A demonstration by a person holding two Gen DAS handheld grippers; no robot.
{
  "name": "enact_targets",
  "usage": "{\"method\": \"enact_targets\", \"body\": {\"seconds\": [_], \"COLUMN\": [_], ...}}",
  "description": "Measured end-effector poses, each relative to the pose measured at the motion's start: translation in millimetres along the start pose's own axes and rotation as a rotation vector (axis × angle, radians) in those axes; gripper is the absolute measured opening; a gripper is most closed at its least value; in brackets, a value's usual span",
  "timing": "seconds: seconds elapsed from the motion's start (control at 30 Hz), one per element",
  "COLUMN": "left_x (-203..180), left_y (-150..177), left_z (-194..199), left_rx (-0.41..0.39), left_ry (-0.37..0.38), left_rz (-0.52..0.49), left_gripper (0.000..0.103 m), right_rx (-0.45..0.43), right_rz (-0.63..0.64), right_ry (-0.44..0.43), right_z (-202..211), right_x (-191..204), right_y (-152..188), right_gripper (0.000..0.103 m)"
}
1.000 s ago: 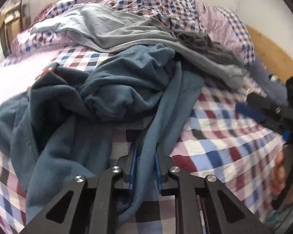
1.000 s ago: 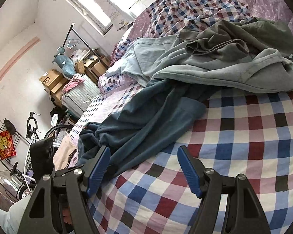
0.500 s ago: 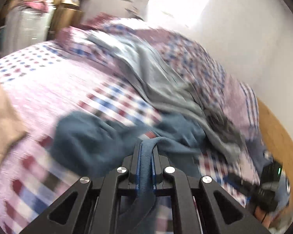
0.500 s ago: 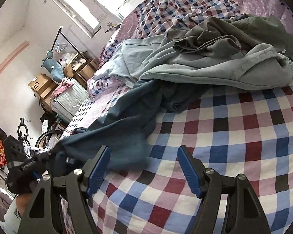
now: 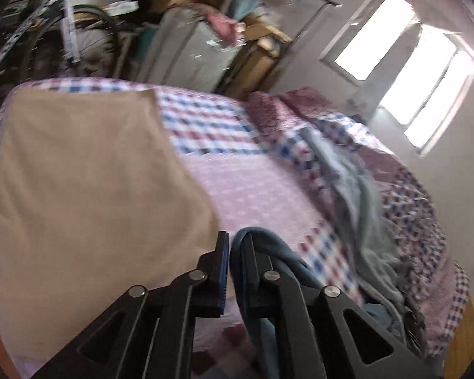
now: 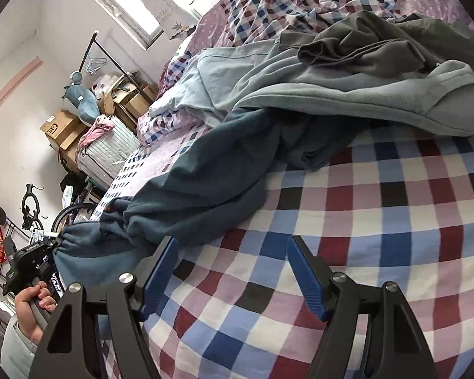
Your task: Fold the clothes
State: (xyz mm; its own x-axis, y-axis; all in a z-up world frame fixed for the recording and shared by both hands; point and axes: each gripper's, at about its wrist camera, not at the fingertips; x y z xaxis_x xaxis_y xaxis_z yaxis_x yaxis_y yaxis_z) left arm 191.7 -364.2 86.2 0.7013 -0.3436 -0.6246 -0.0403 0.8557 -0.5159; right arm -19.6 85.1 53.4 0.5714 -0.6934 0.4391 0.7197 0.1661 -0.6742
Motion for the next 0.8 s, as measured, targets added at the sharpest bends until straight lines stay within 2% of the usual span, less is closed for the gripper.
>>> {"method": "enact_targets", "body": {"seconds": [0.03, 0.07, 0.1, 0.13, 0.17, 0.2, 0.23, 0.37, 0.43, 0.6, 0.7, 0.8], "left_x": [3, 5, 8, 10, 10, 10, 10, 6, 13, 44, 62, 64], "left_y": [0, -1, -1, -2, -2, -2, -2, -3, -6, -14, -20, -29], "left_z": [-2, -4, -3, -1, 1, 4, 6, 12, 12, -1, 7, 20], "left_rx": [0.004, 0.007, 0.0, -0.01, -0.027, -0.044, -0.054, -0.058, -0.061, 0.004, -0.039, -0.097], "left_ry": [-0.013, -0.027, -0.03, -0.031, -0.025, -0.02, -0.016, -0.026, -0.042, -0.145, -0.212, -0.202], "left_rz": [0.009, 0.02, 0.028, 0.035, 0.04, 0.045, 0.042, 0.018, 0.045, 0.171, 0.248, 0.254], "left_gripper": [0.015, 0.034, 0.043, 0.063, 0.076, 0.081, 0.084, 0.084, 0.084, 0.084, 0.084, 0.084], "right_rx": [0.001, 0.002, 0.003, 0.005, 0.007, 0.008, 0.01, 0.003, -0.004, 0.007, 0.024, 0.03], "right_rz": [0.001, 0.003, 0.005, 0.009, 0.015, 0.029, 0.048, 0.165, 0.25, 0.399, 0.435, 0.464], "right_ry": [0.001, 0.003, 0.003, 0.005, 0.007, 0.012, 0.018, 0.054, 0.084, 0.116, 0.108, 0.108], "right_z": [-1, -2, -3, -4, -5, -6, -7, -9, -11, -21, -30, -39], "right_x": [1, 2, 3, 5, 6, 9, 12, 35, 52, 84, 94, 103], "right_y": [0, 0, 1, 1, 0, 0, -1, -3, -2, 4, 9, 12], "right_gripper": [0.075, 0.075, 0.075, 0.075, 0.075, 0.075, 0.075, 0.075, 0.075, 0.075, 0.075, 0.075]}}
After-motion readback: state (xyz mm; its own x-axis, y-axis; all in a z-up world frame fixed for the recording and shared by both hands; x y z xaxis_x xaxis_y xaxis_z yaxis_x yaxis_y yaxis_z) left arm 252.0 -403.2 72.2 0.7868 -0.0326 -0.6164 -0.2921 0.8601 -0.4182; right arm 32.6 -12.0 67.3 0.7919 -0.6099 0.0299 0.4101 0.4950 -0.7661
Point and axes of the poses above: each gripper's, at about its wrist camera, not at the fingertips, and z roughly against the way its jaws point, x to its left, y to its underside, and after that the axes turned 10 degrees about z, right-handed
